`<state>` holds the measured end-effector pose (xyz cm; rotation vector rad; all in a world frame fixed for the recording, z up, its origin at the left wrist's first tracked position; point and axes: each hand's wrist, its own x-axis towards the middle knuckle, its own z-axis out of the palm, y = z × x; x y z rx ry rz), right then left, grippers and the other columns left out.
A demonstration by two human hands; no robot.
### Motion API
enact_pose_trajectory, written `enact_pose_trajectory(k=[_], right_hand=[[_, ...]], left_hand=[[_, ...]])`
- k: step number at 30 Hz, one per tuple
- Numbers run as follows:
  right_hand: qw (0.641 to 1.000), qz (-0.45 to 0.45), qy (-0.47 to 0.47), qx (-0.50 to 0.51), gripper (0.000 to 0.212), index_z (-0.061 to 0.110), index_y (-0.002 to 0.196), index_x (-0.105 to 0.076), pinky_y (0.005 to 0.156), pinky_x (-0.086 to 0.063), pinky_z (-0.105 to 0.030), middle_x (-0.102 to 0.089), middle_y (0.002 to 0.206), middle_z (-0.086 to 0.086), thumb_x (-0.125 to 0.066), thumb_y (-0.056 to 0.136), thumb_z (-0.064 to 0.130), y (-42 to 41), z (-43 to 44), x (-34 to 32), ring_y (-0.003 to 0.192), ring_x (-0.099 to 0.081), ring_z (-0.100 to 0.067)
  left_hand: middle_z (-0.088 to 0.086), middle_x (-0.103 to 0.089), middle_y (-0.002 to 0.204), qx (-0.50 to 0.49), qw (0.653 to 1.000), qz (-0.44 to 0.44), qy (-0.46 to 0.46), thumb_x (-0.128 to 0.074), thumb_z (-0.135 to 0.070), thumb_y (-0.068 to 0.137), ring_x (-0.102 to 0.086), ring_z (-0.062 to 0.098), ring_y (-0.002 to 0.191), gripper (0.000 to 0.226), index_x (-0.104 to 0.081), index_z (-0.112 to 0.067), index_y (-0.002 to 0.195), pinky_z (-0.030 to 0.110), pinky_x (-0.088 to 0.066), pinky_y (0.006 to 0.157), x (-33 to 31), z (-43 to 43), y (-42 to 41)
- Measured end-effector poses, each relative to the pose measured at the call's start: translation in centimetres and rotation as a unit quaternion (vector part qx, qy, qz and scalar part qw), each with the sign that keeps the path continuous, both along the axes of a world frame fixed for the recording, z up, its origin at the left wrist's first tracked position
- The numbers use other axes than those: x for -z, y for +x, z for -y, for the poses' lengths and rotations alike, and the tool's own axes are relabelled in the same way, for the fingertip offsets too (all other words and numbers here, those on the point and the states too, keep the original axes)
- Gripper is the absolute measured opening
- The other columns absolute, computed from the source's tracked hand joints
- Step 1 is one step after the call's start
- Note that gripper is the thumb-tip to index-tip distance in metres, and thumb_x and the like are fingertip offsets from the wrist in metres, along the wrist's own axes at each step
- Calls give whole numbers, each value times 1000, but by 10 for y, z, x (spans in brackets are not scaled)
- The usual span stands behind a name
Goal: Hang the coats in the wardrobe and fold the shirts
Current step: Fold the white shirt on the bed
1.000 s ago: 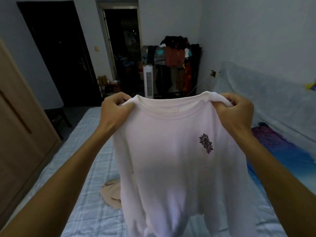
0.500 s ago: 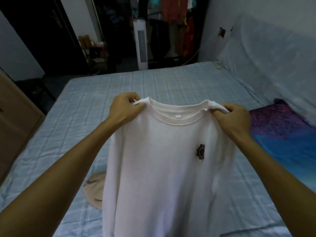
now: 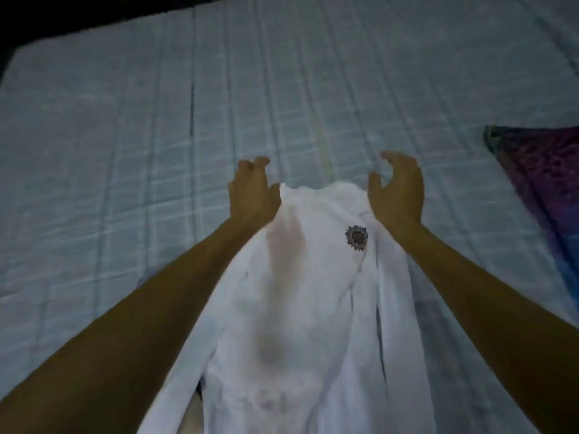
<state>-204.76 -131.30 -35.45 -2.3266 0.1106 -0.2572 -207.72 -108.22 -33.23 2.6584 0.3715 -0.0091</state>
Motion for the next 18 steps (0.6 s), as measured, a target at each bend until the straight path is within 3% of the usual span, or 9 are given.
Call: enact_pose_trajectory(k=[4,9,12,14,18], right_hand=[[994,-63,-52,-76,46,7,127,-54,105,-36,-42,-54,131,-16,-51,87,29,-64,-2,84,124,-47,-33],[936,-172,-251,-177,68,16,146,-29,113,-15,-54,-22,154,-19,-26,92,57,-150,1,162,143,-16,-34],[907,-191,-316,-201,72,19,150,-17,115,1,-56,-11,157,-16,-12,92,62,-171,6,188,146,-2,-30],[911,-183,-316,-194,70,20,150,-16,114,4,-54,-9,157,-16,-13,93,60,-170,5,189,146,0,-30],[942,-169,-241,-159,62,16,147,-25,116,-7,-47,-20,155,-17,-27,96,50,-201,5,176,145,-12,-30]], left_hand=[[20,-43,139,93,993,-58,39,-47,-36,94,-43,37,126,53,-40,-10,140,46,-32,103,89,6,-75],[12,3,159,125,963,-216,103,-3,-65,82,3,28,146,79,4,-27,151,51,-5,115,166,-4,-155],[15,10,158,143,948,-232,163,4,-62,83,16,26,144,76,13,-25,148,54,5,115,200,-8,-173],[18,0,158,133,958,-197,163,-5,-58,88,8,28,146,72,2,-24,151,54,5,113,206,-5,-173],[18,-44,139,117,985,-67,112,-32,-39,95,-34,35,134,50,-43,-13,136,52,-19,107,192,-1,-199]])
